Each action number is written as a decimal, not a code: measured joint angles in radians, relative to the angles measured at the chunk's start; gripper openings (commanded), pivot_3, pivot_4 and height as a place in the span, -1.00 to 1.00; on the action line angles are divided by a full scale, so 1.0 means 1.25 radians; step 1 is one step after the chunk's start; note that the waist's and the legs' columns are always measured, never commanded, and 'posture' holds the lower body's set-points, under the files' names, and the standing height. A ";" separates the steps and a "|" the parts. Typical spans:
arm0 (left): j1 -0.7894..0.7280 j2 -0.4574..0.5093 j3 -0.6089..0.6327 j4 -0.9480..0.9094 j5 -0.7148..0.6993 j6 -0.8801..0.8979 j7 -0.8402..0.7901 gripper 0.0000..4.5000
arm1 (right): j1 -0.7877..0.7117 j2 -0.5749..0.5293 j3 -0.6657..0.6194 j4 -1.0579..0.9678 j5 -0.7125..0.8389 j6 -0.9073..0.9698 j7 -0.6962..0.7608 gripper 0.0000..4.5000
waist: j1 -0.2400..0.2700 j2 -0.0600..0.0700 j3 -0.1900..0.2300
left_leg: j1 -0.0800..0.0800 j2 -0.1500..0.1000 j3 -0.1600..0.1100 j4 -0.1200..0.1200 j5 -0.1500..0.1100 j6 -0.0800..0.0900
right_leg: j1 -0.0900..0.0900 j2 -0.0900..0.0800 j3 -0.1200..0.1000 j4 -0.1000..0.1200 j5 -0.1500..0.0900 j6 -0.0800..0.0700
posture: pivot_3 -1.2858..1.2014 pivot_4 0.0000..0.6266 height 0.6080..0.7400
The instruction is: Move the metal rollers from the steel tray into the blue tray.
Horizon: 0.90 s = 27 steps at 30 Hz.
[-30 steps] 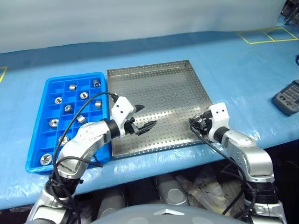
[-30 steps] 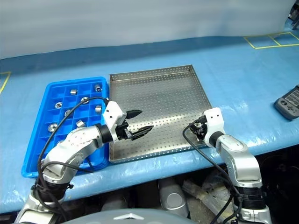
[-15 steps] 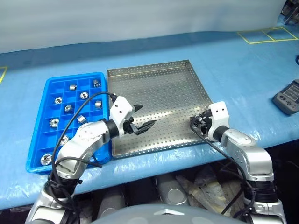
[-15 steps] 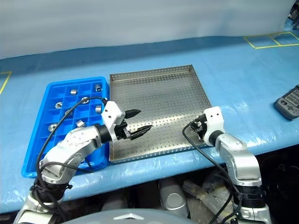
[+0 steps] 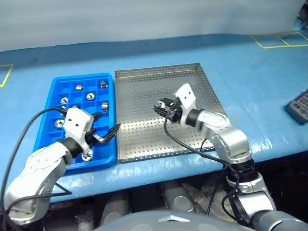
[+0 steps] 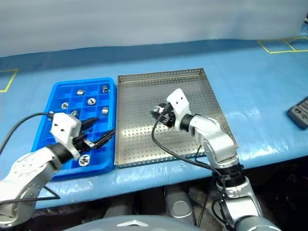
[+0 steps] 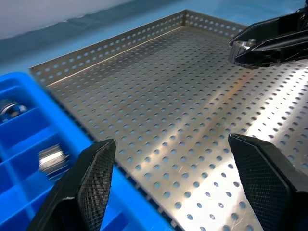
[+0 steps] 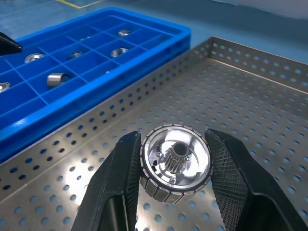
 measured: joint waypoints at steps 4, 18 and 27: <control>0.078 -0.003 0.091 -0.062 -0.003 0.016 0.029 0.81 | -0.047 0.043 0.064 0.055 -0.003 -0.029 0.046 -0.24 | 0.046 0.000 0.000 | 0.000 0.000 0.000 0.000 -0.002 0.000 | -0.001 -0.001 -0.001 -0.001 -0.001 -0.002 | 0.11 -0.52 1.00; 0.219 -0.082 0.131 -0.149 -0.017 0.027 0.101 0.81 | -0.109 0.155 0.162 0.229 -0.028 -0.108 0.122 -0.24 | 0.138 -0.001 0.000 | -0.002 0.002 -0.012 0.001 -0.003 -0.006 | 0.001 -0.003 -0.020 0.001 -0.006 -0.011 | 0.17 -0.52 1.00; 0.198 -0.079 0.100 -0.149 -0.017 0.026 0.116 0.81 | -0.123 0.163 0.160 0.284 -0.045 -0.113 0.127 0.09 | 0.138 0.000 0.000 | -0.003 0.004 -0.014 0.000 -0.002 -0.009 | 0.000 -0.001 -0.023 0.001 -0.006 -0.013 | 0.15 -0.52 1.00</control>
